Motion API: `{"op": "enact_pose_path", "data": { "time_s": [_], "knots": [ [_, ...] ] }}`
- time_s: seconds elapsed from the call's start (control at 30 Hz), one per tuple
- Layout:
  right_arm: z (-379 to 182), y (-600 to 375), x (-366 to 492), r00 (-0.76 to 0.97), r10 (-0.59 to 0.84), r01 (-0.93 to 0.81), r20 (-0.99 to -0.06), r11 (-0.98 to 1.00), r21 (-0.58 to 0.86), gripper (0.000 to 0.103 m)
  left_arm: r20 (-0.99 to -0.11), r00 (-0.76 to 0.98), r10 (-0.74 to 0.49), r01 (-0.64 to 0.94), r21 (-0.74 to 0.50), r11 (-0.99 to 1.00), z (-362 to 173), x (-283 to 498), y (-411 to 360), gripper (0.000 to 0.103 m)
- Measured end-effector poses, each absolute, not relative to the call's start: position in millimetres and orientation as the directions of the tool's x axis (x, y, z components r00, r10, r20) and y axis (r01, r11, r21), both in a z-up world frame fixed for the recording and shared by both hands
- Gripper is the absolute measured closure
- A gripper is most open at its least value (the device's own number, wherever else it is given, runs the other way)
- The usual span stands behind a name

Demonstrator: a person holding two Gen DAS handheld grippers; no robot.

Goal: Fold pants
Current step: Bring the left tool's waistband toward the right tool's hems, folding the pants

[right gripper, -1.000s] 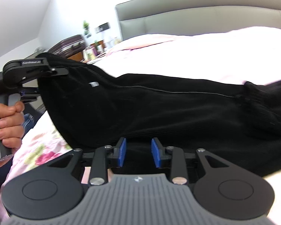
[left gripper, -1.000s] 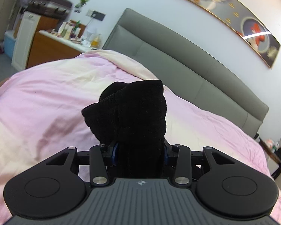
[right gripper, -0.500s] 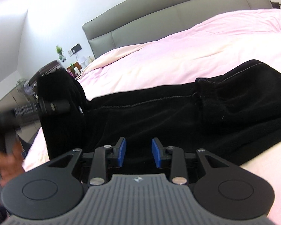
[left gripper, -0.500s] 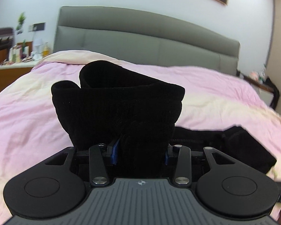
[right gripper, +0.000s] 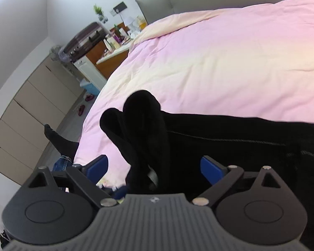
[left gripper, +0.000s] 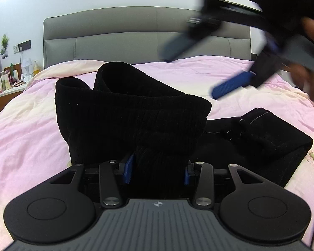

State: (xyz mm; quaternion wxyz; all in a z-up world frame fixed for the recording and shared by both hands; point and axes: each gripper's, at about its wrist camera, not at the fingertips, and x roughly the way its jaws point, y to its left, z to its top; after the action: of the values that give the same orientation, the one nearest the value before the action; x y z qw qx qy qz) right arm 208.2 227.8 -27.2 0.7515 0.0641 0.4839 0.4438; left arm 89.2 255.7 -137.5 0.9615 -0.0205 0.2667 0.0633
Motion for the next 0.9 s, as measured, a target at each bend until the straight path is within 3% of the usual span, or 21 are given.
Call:
{"op": "enact_pose_path", "data": {
  "time_s": [0.4, 0.5, 0.57, 0.67, 0.77, 0.9],
  "knots": [
    [-37.2, 357.1, 214.1, 0.074, 0.488, -0.76, -0.87, 0.593, 0.267, 0.009, -0.506, 0.86, 0.069, -0.089, -0.015, 0.996, -139.2, 86.5, 263.1, 0.054],
    [-41.6, 370.4, 214.3, 0.096, 0.464, -0.776, -0.88, 0.589, 0.226, 0.026, -0.506, 0.861, 0.056, -0.073, -0.014, 0.997, -140.6, 84.8, 265.1, 0.054],
    [-37.4, 369.7, 213.5, 0.101, 0.486, -0.785, -0.868, 0.575, 0.231, 0.059, -0.504, 0.863, 0.04, -0.063, -0.028, 0.998, -139.2, 82.1, 266.0, 0.054],
    [-28.0, 350.5, 221.1, 0.078, 0.573, -0.759, -0.816, 0.564, 0.324, 0.074, -0.47, 0.881, 0.046, -0.067, -0.029, 0.997, -128.1, 76.7, 267.1, 0.054],
    [-22.9, 319.6, 232.7, 0.071, 0.659, -0.719, -0.749, 0.554, 0.419, 0.077, -0.447, 0.895, 0.002, -0.034, -0.063, 0.997, -112.8, 73.8, 267.0, 0.054],
    [-28.1, 267.2, 251.1, 0.059, 0.723, -0.632, -0.688, 0.561, 0.535, 0.078, -0.451, 0.892, -0.023, 0.018, -0.015, 1.0, -108.7, 78.3, 246.5, 0.054]
  ]
}}
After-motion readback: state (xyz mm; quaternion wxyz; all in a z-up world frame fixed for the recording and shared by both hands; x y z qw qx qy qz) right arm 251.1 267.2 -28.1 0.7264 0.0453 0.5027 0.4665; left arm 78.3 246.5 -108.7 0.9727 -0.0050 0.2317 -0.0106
